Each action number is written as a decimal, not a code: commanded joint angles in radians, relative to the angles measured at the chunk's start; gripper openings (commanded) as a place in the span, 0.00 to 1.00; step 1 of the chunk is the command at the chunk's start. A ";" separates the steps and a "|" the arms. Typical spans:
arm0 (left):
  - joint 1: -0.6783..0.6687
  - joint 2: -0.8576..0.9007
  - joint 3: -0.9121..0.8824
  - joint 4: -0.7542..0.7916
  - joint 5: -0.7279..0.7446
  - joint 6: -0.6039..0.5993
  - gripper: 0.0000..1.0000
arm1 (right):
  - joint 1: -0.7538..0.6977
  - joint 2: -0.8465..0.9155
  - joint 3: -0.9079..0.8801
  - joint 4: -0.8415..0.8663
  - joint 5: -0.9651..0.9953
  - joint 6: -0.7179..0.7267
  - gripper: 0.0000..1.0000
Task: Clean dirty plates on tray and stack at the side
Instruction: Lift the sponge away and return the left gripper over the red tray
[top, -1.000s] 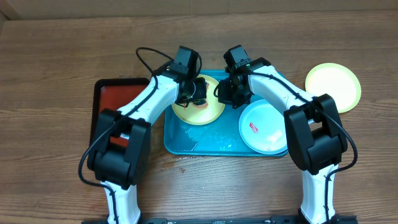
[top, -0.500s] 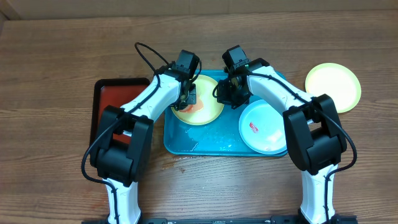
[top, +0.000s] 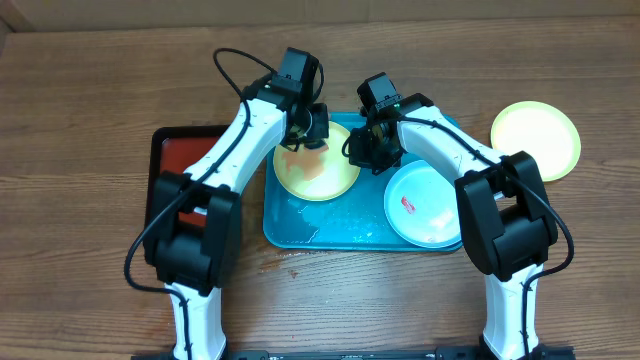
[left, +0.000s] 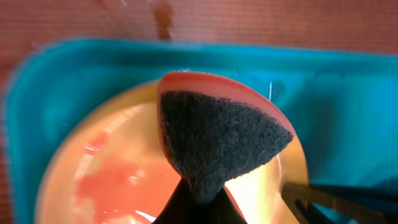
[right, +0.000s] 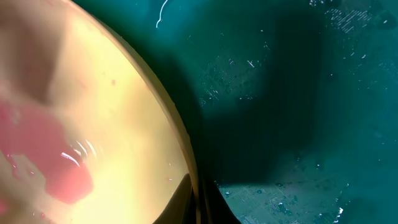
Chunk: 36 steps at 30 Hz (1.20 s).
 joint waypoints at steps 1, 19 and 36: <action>-0.002 0.074 0.011 -0.028 0.072 -0.011 0.04 | -0.003 0.005 -0.006 0.006 0.052 0.008 0.04; 0.057 0.084 0.136 -0.276 -0.246 -0.010 0.04 | -0.003 0.005 -0.006 0.006 0.052 0.008 0.04; 0.299 -0.262 0.258 -0.448 -0.298 -0.033 0.04 | 0.016 -0.045 0.027 -0.009 -0.002 -0.172 0.04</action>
